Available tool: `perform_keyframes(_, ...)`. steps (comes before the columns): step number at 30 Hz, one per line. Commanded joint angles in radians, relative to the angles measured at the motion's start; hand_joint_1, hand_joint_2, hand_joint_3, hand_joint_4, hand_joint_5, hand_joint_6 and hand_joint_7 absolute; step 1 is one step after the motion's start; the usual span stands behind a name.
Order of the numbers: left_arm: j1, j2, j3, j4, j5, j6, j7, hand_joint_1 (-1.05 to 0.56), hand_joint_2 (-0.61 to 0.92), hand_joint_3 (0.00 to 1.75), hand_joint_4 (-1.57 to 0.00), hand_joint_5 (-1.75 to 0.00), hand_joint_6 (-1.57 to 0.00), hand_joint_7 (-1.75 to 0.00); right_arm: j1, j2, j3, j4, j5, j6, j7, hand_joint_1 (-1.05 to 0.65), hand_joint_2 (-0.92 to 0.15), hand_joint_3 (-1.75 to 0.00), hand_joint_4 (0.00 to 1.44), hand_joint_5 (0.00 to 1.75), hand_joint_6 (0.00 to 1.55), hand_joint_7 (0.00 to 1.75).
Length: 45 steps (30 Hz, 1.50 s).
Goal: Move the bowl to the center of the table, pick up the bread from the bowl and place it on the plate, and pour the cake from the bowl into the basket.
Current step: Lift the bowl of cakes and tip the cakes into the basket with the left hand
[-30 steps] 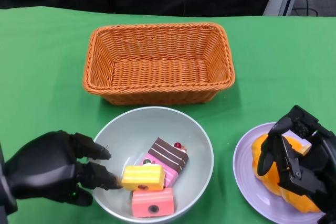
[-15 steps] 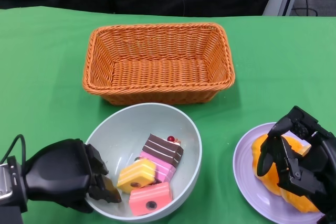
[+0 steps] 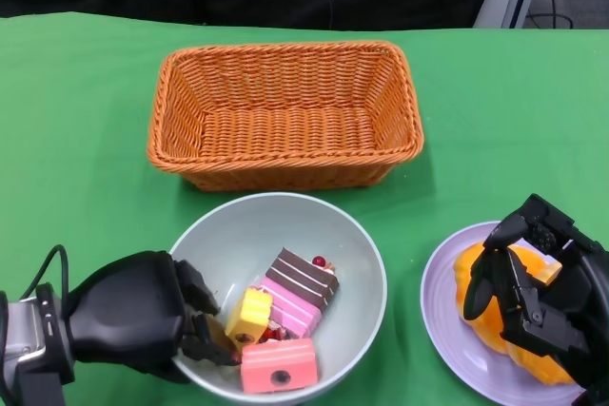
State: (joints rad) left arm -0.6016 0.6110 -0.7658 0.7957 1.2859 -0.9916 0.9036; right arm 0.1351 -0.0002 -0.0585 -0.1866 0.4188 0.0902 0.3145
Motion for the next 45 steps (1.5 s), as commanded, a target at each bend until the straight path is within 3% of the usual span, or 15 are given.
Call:
perform_keyframes(1, 0.019, -0.027, 0.014, 0.037, -0.049, 0.009, 0.099, -0.31, 0.8, 0.0, -1.25, -0.09, -1.18, -0.07, 0.008, 0.001, 0.003, -0.022, -0.006, 0.005, -0.016, -0.24, -0.51, -1.2, 0.7, 1.75, 0.55, 1.58)
perform_keyframes(2, 0.024, -0.041, 0.013, 0.052, -0.054, 0.018, 0.139, -0.29, 0.79, 0.0, -1.29, -0.11, -1.22, -0.08, 0.008, 0.002, 0.004, -0.021, -0.007, 0.004, -0.018, -0.24, -0.5, -1.2, 0.7, 1.75, 0.56, 1.56)
perform_keyframes(4, 0.029, -0.065, 0.008, 0.085, -0.063, 0.034, 0.192, -0.2, 0.84, 0.0, -1.04, -0.83, -1.21, -0.23, 0.009, 0.005, 0.007, -0.022, -0.011, 0.001, -0.026, -0.25, -0.49, -1.2, 0.69, 1.75, 0.58, 1.52)
perform_keyframes(6, 0.027, -0.081, 0.0, 0.112, -0.066, 0.04, 0.219, -0.15, 0.9, 0.01, -0.77, -1.46, -0.83, -1.03, 0.01, 0.008, 0.009, -0.022, -0.012, -0.002, -0.029, -0.24, -0.48, -1.21, 0.69, 1.75, 0.59, 1.5)
perform_keyframes(9, 0.025, -0.092, -0.009, 0.14, -0.068, 0.046, 0.246, -0.12, 0.92, 0.03, -0.69, -1.71, -0.59, -1.56, 0.011, 0.011, 0.012, -0.021, -0.011, -0.006, -0.031, -0.24, -0.48, -1.21, 0.69, 1.74, 0.59, 1.48)
perform_keyframes(13, 0.022, -0.086, -0.012, 0.153, -0.083, 0.024, 0.256, -0.1, 0.92, 0.04, -0.71, -1.74, -0.56, -1.67, 0.01, 0.016, 0.011, -0.017, -0.006, -0.008, -0.032, -0.24, -0.48, -1.21, 0.69, 1.74, 0.6, 1.47)
perform_keyframes(15, 0.021, -0.079, -0.012, 0.154, -0.096, 0.004, 0.256, -0.1, 0.92, 0.06, -0.73, -1.75, -0.64, -1.53, 0.009, 0.018, 0.009, -0.015, 0.0, -0.004, -0.03, -0.23, -0.47, -1.21, 0.69, 1.74, 0.61, 1.46)
perform_keyframes(22, 0.04, 0.019, 0.064, 0.043, -0.224, -0.149, 0.13, -0.14, 0.92, 0.24, -0.69, -1.75, -0.67, -1.37, 0.002, 0.014, 0.009, -0.003, 0.0, 0.004, -0.025, -0.24, -0.48, -1.19, 0.69, 1.74, 0.61, 1.46)
perform_keyframes(23, 0.039, 0.031, 0.083, 0.029, -0.266, -0.185, 0.085, -0.12, 0.91, 0.27, -0.7, -1.75, -0.67, -1.36, -0.001, 0.012, 0.008, 0.003, 0.002, 0.004, -0.02, -0.24, -0.48, -1.19, 0.7, 1.74, 0.61, 1.46)
perform_keyframes(25, 0.041, 0.047, 0.121, 0.007, -0.357, -0.238, -0.016, -0.09, 0.7, 0.67, -0.7, -1.75, -0.69, -1.35, -0.006, 0.009, 0.008, 0.008, 0.009, 0.012, -0.013, -0.24, -0.49, -1.19, 0.71, 1.75, 0.61, 1.47)
perform_keyframes(26, 0.043, 0.05, 0.139, -0.002, -0.408, -0.256, -0.071, -0.09, 0.66, 0.75, -0.7, -1.75, -0.69, -1.35, -0.006, 0.009, 0.01, 0.003, 0.01, 0.023, -0.016, -0.24, -0.49, -1.19, 0.71, 1.75, 0.61, 1.48)
perform_keyframes(33, 0.045, 0.051, 0.244, -0.112, -0.791, -0.285, -0.444, -0.1, 0.56, 1.06, -0.68, -1.74, -0.72, -1.29, 0.004, 0.016, 0.025, -0.022, -0.006, 0.053, -0.039, -0.23, -0.49, -1.17, 0.7, 1.75, 0.57, 1.54)
perform_keyframes(39, 0.057, 0.034, 0.26, -0.237, -1.165, -0.162, -0.795, -0.08, 0.58, 1.02, -0.66, -1.7, -0.71, -1.32, 0.003, 0.006, 0.032, -0.02, -0.002, 0.073, -0.031, -0.24, -0.48, -1.17, 0.69, 1.75, 0.56, 1.56)
perform_keyframes(42, 0.051, -0.001, 0.286, -0.289, -1.322, -0.054, -0.969, -0.08, 0.6, 0.99, -0.66, -1.7, -0.69, -1.36, 0.004, 0.005, 0.038, -0.013, -0.013, 0.066, -0.026, -0.24, -0.47, -1.18, 0.69, 1.75, 0.55, 1.56)
perform_keyframes(45, -0.018, -0.088, 0.33, -0.278, -1.457, 0.095, -1.152, -0.09, 0.66, 0.95, -0.62, -1.73, -0.64, -1.41, 0.007, 0.004, 0.053, -0.013, -0.026, 0.073, -0.027, -0.24, -0.46, -1.17, 0.69, 1.75, 0.54, 1.56)
